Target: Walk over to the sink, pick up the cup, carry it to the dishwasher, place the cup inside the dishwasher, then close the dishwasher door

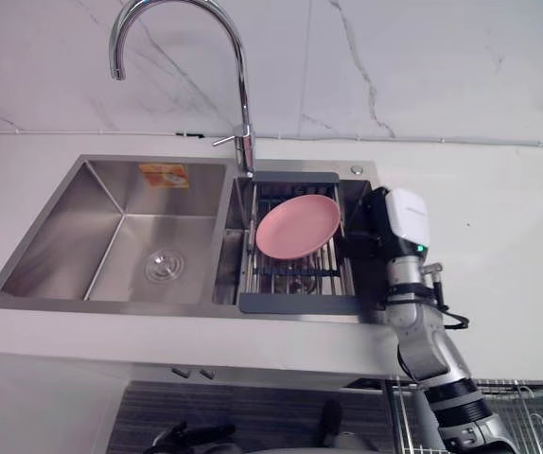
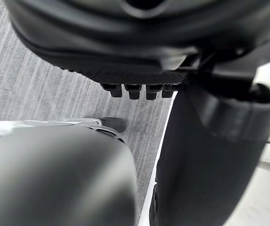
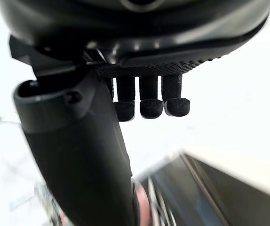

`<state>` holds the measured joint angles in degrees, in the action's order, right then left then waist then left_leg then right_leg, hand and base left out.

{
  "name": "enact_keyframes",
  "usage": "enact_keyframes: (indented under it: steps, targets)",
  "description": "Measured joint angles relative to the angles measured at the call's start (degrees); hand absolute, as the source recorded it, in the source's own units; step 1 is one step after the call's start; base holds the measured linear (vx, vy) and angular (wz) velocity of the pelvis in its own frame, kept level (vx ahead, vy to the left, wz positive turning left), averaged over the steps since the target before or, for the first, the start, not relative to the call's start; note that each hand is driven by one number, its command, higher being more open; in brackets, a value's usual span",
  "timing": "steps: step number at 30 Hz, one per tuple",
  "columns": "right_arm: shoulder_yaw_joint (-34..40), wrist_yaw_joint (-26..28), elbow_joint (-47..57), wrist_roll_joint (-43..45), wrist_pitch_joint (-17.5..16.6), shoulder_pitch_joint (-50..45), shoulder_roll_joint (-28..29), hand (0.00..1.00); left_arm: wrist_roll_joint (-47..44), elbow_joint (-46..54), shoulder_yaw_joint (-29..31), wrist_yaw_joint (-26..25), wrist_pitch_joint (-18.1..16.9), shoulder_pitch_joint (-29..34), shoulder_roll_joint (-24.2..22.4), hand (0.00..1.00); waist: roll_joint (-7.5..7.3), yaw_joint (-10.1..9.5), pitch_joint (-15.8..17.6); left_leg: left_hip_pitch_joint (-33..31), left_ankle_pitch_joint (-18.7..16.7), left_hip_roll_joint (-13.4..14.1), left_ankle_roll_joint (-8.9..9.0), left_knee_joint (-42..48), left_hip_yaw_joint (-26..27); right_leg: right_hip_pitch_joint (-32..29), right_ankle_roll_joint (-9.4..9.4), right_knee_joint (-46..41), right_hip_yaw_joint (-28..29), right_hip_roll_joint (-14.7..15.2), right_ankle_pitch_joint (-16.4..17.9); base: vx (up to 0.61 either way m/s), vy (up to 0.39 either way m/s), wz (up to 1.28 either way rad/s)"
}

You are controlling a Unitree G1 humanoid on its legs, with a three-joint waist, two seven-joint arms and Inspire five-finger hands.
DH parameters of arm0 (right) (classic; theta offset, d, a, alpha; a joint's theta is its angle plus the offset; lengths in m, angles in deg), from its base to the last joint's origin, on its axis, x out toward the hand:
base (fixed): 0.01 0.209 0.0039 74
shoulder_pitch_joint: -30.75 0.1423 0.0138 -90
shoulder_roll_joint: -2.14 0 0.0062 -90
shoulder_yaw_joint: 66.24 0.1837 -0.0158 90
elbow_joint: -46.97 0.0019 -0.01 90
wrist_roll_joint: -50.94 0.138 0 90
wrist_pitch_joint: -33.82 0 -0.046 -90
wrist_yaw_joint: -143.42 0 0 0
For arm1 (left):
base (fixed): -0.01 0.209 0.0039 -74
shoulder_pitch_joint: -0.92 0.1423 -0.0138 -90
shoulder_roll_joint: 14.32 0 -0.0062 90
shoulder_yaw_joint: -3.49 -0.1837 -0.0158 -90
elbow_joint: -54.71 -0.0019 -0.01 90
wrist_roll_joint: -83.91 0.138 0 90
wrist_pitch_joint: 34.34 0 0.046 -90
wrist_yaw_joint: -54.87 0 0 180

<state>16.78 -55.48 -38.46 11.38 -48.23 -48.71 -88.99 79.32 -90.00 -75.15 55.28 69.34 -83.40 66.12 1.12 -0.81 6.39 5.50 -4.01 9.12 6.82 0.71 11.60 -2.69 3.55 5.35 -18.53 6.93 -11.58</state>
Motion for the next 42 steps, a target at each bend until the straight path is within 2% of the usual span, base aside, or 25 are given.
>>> enact_keyframes:
  steps: [8,12,16,19,23,24,31,35,42]
  targets:
    - [1.3,-2.5,2.9,6.9,-0.8,0.0,1.9,1.00,-1.1,0.0,0.0,-0.6,0.0,-0.1,-0.3,1.00,-0.04,-0.03,-0.6,0.0,0.0,0.0,-0.04,0.2,0.0,0.0,-0.21,0.0,0.4,0.0,-0.4,-0.02,-0.001,-0.02]
    - [3.5,-2.8,3.5,6.9,-3.1,0.0,2.6,1.00,-1.1,0.0,0.0,-1.1,-0.1,0.0,-0.4,1.00,-0.03,-0.04,-0.6,0.0,0.0,0.1,-0.07,0.2,0.0,0.0,-0.32,0.0,0.4,-0.2,-0.4,-0.03,-0.008,0.00]
    - [5.1,-0.1,6.3,6.9,-5.7,0.0,2.2,1.00,-1.1,0.1,0.0,-1.3,-0.1,0.1,-0.4,1.00,-0.03,0.12,-0.6,0.0,0.0,0.3,-0.06,0.2,0.0,0.0,-0.37,0.0,0.4,-0.3,-0.4,0.00,0.000,0.00]
    - [5.4,5.1,9.3,6.7,-7.2,0.0,-0.2,1.00,-1.1,0.3,0.0,-1.4,-0.1,0.2,-0.4,1.00,-0.09,0.11,-0.7,0.0,0.0,0.3,-0.05,0.1,0.0,0.0,-0.38,0.0,0.4,-0.4,-0.4,0.00,0.000,0.00]
    - [4.8,12.9,11.1,2.1,-9.5,0.0,-3.8,1.00,-1.1,0.4,0.0,-1.3,0.2,0.3,-0.3,1.00,-0.31,0.16,-1.0,0.0,0.0,0.3,-0.05,0.1,0.0,0.0,-0.39,0.0,0.3,-0.3,-0.4,0.00,0.000,0.00]
    - [3.7,17.5,12.2,-1.3,-10.8,0.0,-5.7,1.00,-1.0,0.5,0.0,-1.1,0.5,0.3,-0.2,1.00,-0.44,0.18,-1.0,0.0,0.0,0.3,-0.04,0.1,0.0,0.0,-0.39,0.0,0.3,-0.3,-0.4,0.00,0.000,0.00]
    - [-4.4,36.4,14.0,-9.2,-15.5,0.0,-10.2,1.00,-1.0,0.6,0.0,0.0,2.7,-0.1,0.7,1.00,-1.85,0.08,-1.9,-0.3,0.0,0.0,-0.06,0.2,-0.3,0.0,-0.37,0.0,0.0,0.0,-0.4,0.00,0.000,0.02]
    - [-6.9,40.1,14.0,-13.1,-15.8,0.3,-10.4,1.00,-1.0,0.6,-0.2,0.0,3.5,-0.3,1.2,1.00,-2.42,0.01,-2.3,-0.5,0.0,0.0,-0.07,0.2,-0.7,0.0,-0.37,0.0,-0.3,0.1,-0.4,0.00,0.000,0.05]
    - [-9.5,40.6,10.7,-19.3,-13.8,2.4,-10.9,1.00,-1.0,0.5,-0.5,-0.3,4.1,-0.6,1.2,1.00,-2.42,0.00,-2.3,-0.9,0.1,0.1,-0.12,0.2,-1.2,0.0,-0.38,0.0,-0.7,0.0,-0.4,0.00,-0.001,0.02]
